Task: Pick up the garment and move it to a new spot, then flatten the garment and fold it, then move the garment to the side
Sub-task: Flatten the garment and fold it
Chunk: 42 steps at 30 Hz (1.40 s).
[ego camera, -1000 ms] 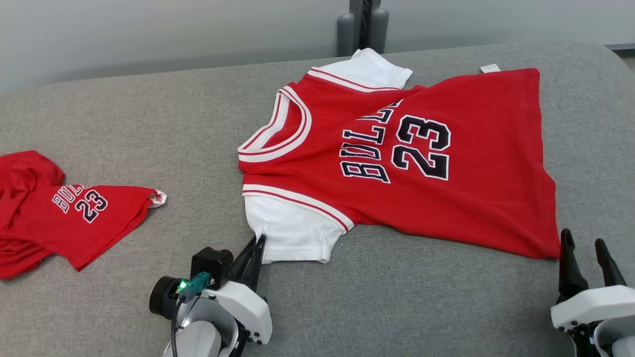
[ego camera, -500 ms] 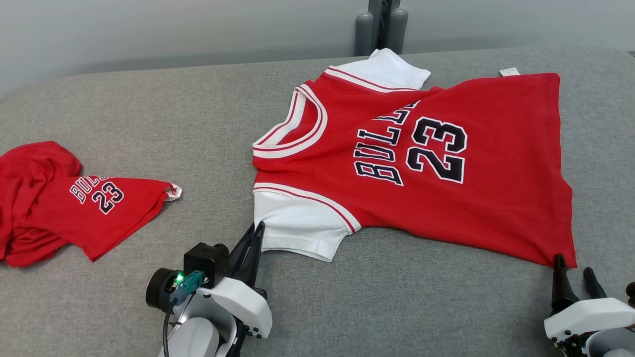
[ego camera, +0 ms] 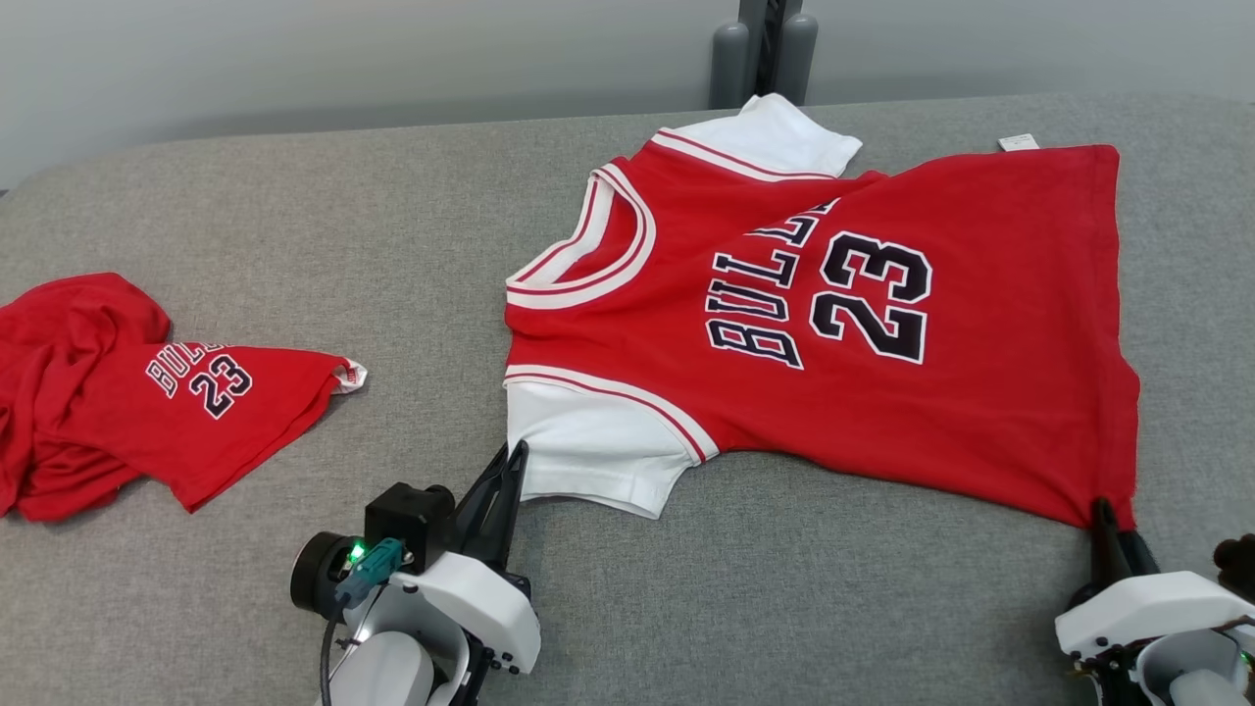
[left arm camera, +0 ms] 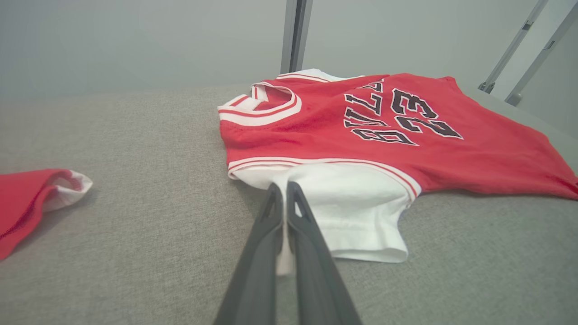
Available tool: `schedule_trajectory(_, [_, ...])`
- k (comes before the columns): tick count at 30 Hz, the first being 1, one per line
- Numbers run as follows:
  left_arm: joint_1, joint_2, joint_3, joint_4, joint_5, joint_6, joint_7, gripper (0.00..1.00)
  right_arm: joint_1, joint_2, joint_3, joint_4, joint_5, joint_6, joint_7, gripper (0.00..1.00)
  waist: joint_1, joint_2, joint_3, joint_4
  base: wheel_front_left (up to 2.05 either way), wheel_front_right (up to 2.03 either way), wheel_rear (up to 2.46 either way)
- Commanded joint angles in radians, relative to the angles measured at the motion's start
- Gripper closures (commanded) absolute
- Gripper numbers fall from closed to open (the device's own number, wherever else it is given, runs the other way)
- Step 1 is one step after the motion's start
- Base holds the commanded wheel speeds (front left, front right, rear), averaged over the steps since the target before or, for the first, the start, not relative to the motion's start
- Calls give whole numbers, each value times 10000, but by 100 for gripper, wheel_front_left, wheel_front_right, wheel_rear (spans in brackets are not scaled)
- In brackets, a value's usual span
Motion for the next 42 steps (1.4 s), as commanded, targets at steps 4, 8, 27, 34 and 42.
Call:
schedule_trajectory(4, [168, 31, 88, -140, -444, -256, 42, 100, 35, -239, 287, -253, 136, -4, -131, 100, -1, -1, -130, -73, 0, 0, 0])
schedule_trajectory(8, [311, -66, 257, -487, -1219, -705, 113, 100, 76, -392, 444, -646, 211, -4, -173, 100, -1, -1, -336, -192, 0, 0, 0])
schedule_trajectory(27, [-25, 25, 1074, -4412, -4345, -1050, 1350, 100, -524, -1412, 923, -4142, -82, -4, 1499, 100, -1, -1, -1408, -916, 0, 0, 0])
schedule_trajectory(34, [-397, -127, 1854, -6073, -6406, -442, 2530, 100, -900, -1522, 348, -6016, -235, -4, 2762, 100, -1, -1, -1673, -1117, 0, 0, 0])
schedule_trajectory(42, [-2494, -254, 2810, -7521, -8680, 1605, 3684, 100, -2027, -1554, -402, -8043, -558, -4, 4977, 100, -1, -1, -1179, -1122, 0, 0, 0])
